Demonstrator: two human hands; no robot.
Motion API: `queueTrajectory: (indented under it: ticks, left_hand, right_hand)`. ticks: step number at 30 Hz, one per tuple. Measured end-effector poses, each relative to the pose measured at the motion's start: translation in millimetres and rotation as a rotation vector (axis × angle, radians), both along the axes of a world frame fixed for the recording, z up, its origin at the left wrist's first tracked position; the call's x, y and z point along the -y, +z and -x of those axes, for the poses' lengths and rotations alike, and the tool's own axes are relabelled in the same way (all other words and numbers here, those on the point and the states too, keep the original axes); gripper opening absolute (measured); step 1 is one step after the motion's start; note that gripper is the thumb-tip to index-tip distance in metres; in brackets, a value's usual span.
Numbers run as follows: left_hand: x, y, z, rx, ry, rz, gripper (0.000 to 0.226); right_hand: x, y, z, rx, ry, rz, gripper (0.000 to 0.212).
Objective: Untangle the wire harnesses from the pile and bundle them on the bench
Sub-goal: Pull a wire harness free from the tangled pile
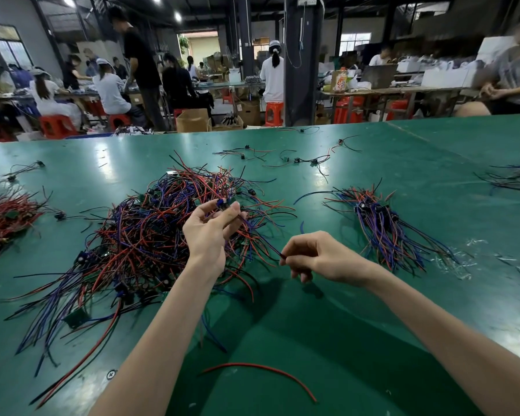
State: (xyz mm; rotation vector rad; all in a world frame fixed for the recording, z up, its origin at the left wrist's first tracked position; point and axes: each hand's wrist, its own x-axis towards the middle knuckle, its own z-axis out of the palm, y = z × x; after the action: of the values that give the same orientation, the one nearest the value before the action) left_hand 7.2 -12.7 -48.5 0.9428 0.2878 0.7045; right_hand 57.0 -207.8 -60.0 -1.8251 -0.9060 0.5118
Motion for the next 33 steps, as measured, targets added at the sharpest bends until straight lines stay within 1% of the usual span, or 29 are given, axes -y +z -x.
queueTrajectory:
  ticks: [4, 8, 10, 12, 16, 19, 23, 26, 30, 33]
  left_hand:
    - [4.2, -3.5, -1.5, -0.037, 0.058, -0.093, 0.029]
    - [6.7, -5.7, -2.5, -0.088, 0.1, -0.17, 0.028]
    - [3.1, -5.4, -2.5, -0.112, 0.12, -0.146, 0.028]
    - [-0.8, -4.7, -2.0, -0.124, 0.13, -0.103, 0.028]
    - [1.3, -3.5, -0.8, -0.11, 0.088, -0.08, 0.029]
    - [4.3, -2.5, 0.9, -0.098, 0.053, -0.068, 0.031]
    - [3.8, -0.7, 2.5, -0.098, 0.026, -0.004, 0.033]
    - [4.2, -1.6, 2.5, -0.113, 0.014, 0.013, 0.034]
    - [5.2, -2.2, 1.1, -0.117, -0.005, 0.006, 0.036]
    - [4.9, -3.3, 1.3, -0.117, -0.027, 0.002, 0.037]
  right_hand:
    - [-4.5, 5.1, 12.6, 0.06, 0.11, -0.118, 0.026]
    - [-3.9, 9.4, 14.5, 0.043, 0.071, -0.208, 0.032]
    - [-3.3, 8.7, 13.4, 0.047, 0.008, -0.159, 0.029]
    - [-4.6, 5.5, 11.0, 0.035, -0.06, -0.054, 0.026]
    - [-6.9, -3.4, 3.8, -0.059, -0.178, 0.099, 0.02]
    - [-7.7, -5.5, 1.4, -0.033, -0.234, 0.131, 0.018]
    - [-9.4, -5.7, 2.4, 0.047, -0.253, 0.176, 0.025]
    - [-9.4, -6.7, 1.4, 0.09, -0.28, 0.198, 0.023]
    - [-8.8, -8.1, -2.1, 0.098, -0.342, 0.245, 0.02]
    - [-9.0, -8.1, -3.7, 0.109, -0.356, 0.282, 0.021]
